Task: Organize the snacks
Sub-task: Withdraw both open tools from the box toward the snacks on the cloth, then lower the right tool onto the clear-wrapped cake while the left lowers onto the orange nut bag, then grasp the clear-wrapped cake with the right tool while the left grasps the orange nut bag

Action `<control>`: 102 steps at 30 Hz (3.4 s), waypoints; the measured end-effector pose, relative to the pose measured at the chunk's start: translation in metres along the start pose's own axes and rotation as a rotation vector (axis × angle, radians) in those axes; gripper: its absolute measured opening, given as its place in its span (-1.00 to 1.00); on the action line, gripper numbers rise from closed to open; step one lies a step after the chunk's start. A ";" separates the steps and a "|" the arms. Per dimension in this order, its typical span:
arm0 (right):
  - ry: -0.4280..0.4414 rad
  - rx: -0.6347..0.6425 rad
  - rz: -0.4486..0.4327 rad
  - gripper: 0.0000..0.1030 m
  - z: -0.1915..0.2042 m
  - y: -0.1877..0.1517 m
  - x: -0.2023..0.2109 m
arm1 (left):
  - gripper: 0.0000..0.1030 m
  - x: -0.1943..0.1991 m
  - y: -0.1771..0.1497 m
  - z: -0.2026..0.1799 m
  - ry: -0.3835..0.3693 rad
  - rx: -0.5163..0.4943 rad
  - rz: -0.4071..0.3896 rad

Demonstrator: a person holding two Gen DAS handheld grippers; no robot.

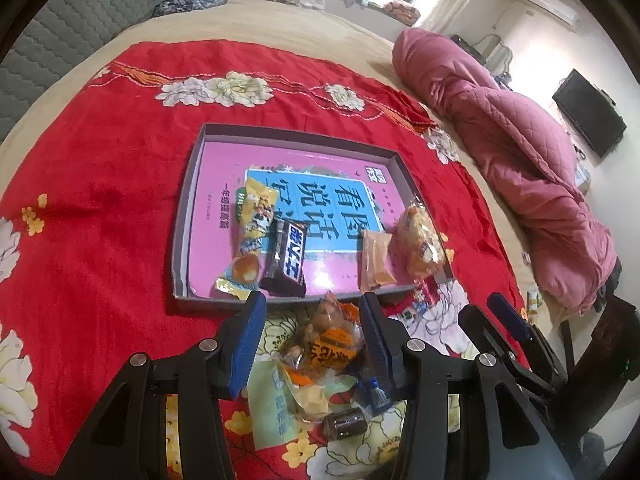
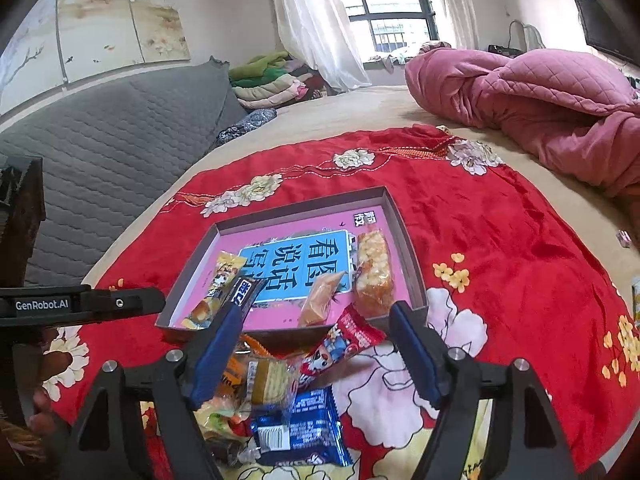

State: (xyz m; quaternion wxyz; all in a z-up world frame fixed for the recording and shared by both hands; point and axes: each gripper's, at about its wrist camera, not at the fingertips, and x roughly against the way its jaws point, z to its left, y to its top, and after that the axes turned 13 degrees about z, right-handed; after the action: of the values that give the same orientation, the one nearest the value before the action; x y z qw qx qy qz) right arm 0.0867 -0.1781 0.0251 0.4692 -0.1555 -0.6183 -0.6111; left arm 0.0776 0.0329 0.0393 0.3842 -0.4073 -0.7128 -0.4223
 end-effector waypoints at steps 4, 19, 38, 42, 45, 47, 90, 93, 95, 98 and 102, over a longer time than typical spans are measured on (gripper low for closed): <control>-0.001 0.008 0.015 0.49 0.004 -0.005 0.004 | -0.03 -0.002 -0.005 0.000 0.003 -0.007 0.017; -0.011 0.064 0.067 0.50 0.023 -0.020 0.007 | -0.03 -0.006 -0.018 0.001 0.013 -0.032 0.057; -0.047 0.133 0.194 0.50 0.041 -0.036 -0.024 | -0.03 -0.034 -0.025 0.006 0.021 -0.059 0.134; -0.062 0.127 0.218 0.50 0.040 -0.036 -0.035 | -0.03 -0.043 -0.025 0.008 0.020 -0.053 0.153; -0.069 0.125 0.230 0.50 0.041 -0.034 -0.043 | -0.03 -0.049 -0.024 0.009 0.018 -0.053 0.166; -0.077 0.129 0.247 0.50 0.042 -0.035 -0.049 | -0.03 -0.053 -0.024 0.008 0.014 -0.056 0.175; 0.025 -0.041 0.278 -0.24 0.002 -0.027 -0.058 | 0.25 -0.092 -0.016 -0.008 -0.028 -0.194 0.192; 0.032 -0.050 0.277 -0.24 0.000 -0.027 -0.058 | 0.27 -0.093 -0.017 -0.008 -0.025 -0.193 0.185; 0.034 -0.051 0.277 -0.24 0.000 -0.027 -0.058 | 0.27 -0.093 -0.018 -0.008 -0.024 -0.199 0.182; 0.038 -0.053 0.276 -0.26 -0.001 -0.026 -0.059 | 0.28 -0.093 -0.019 -0.002 -0.043 -0.178 0.189; 0.044 -0.060 0.276 -0.26 -0.002 -0.026 -0.058 | 0.27 -0.095 -0.022 0.010 -0.045 -0.145 0.219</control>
State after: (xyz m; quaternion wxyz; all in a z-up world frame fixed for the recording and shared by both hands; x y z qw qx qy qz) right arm 0.0974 -0.1632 -0.0362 0.5573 -0.2394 -0.5619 -0.5624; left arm 0.0905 0.0110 -0.0552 0.3814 -0.5187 -0.6401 -0.4192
